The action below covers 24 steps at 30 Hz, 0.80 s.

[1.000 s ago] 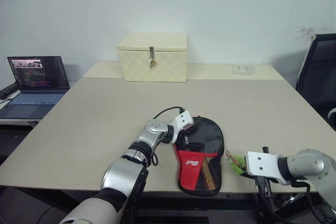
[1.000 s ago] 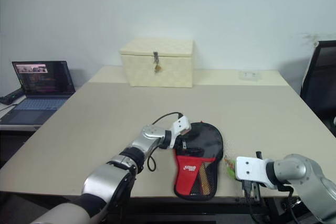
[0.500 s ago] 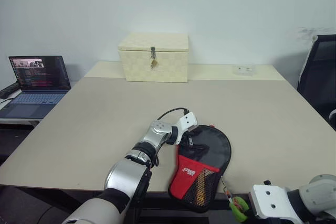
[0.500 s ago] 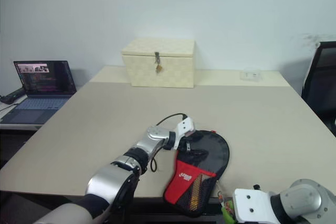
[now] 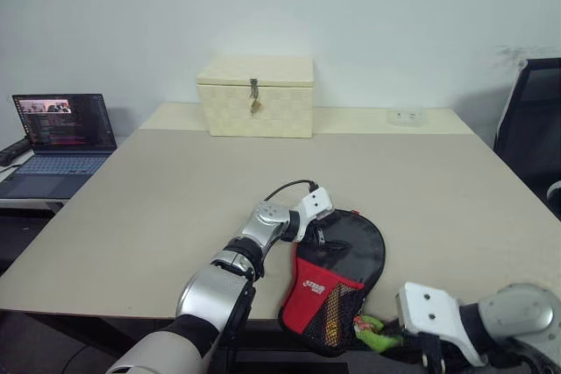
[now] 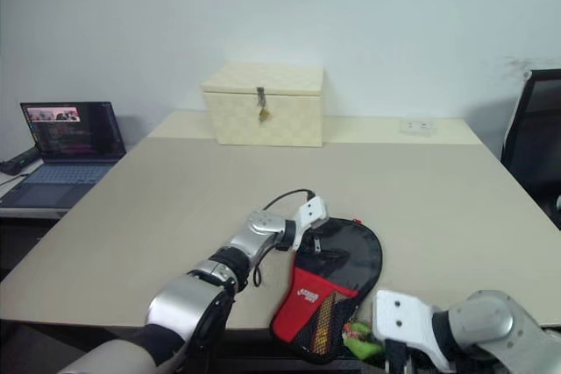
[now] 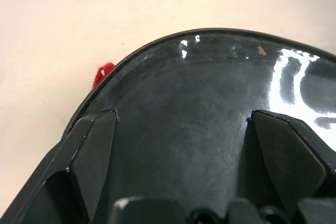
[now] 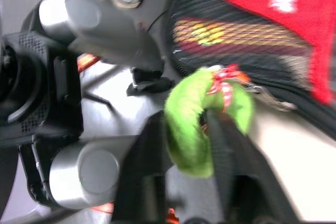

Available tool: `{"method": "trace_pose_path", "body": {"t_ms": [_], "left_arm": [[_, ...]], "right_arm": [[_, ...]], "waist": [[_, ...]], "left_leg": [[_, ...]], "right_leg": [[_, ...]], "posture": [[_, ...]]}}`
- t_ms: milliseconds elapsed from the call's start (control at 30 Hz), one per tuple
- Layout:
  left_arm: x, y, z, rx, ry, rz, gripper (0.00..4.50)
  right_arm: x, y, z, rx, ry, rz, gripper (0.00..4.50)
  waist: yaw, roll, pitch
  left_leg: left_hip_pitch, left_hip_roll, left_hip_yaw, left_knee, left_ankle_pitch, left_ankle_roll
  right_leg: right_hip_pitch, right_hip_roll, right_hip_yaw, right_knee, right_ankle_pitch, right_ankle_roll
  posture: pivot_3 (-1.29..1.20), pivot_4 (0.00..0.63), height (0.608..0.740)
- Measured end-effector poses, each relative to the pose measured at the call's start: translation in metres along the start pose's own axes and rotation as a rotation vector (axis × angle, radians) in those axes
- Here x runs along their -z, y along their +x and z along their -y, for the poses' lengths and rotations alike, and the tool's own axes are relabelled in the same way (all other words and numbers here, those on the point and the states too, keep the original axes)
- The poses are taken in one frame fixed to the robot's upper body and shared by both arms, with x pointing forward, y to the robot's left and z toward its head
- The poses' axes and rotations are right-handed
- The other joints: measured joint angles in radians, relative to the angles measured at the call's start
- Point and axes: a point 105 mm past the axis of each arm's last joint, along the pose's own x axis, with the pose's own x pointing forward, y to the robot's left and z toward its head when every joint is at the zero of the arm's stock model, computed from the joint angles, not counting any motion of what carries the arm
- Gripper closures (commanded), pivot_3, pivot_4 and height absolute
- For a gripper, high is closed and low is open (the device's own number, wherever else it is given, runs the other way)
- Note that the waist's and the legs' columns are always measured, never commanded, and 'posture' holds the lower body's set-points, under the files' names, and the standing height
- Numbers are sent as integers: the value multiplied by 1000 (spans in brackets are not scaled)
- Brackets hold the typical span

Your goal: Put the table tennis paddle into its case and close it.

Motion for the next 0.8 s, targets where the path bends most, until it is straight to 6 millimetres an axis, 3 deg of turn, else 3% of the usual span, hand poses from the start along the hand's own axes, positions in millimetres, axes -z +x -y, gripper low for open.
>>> {"method": "trace_pose_path", "body": {"t_ms": [133, 333, 433, 567, 700, 800], "left_arm": [[-11, -15, -11, -32, -21, 89, 0], [-32, -76, -38, -129, 13, 247, 0], [-20, -101, -30, -105, -29, 251, 0], [-5, -133, -12, -57, -99, 213, 0], [-13, -160, 2, -24, -93, 174, 0], [-15, -169, 14, 0, -99, 150, 0]], "right_arm": [[-16, -14, 24, 67, 100, 101, 2474], [-18, -37, 108, 373, 277, 228, 2474], [-6, -26, 143, 490, 370, 238, 2474], [6, -4, 169, 546, 491, 239, 2474], [21, 8, 184, 592, 577, 218, 2474], [29, 18, 184, 576, 628, 210, 2474]], "waist": [[-2, 0, 0], [-5, 1, 0], [-8, 1, 0], [-10, 2, 1], [-5, 3, 1], [-1, 3, 1]], "left_leg": [[0, 0, 0, 0, 0, 0], [1, 1, 2, -1, 0, 0], [-1, 1, 3, -1, 0, 0], [-6, 4, 1, -1, 0, 0], [-6, 8, 1, -1, 0, 0], [-6, 8, 2, 0, 0, 0]], "right_leg": [[-1, 0, 0, 1, 0, 0], [-2, 0, 2, 3, 0, -1], [-7, 0, 3, 7, 2, -6], [-11, 0, 3, 8, 2, -8], [-10, 0, 3, 8, 2, -8], [-10, 0, 3, 8, 2, -8]], "posture": [[0, 150, 740], [0, 150, 740], [0, 150, 740], [0, 150, 740], [0, 150, 740], [0, 150, 740]]}}
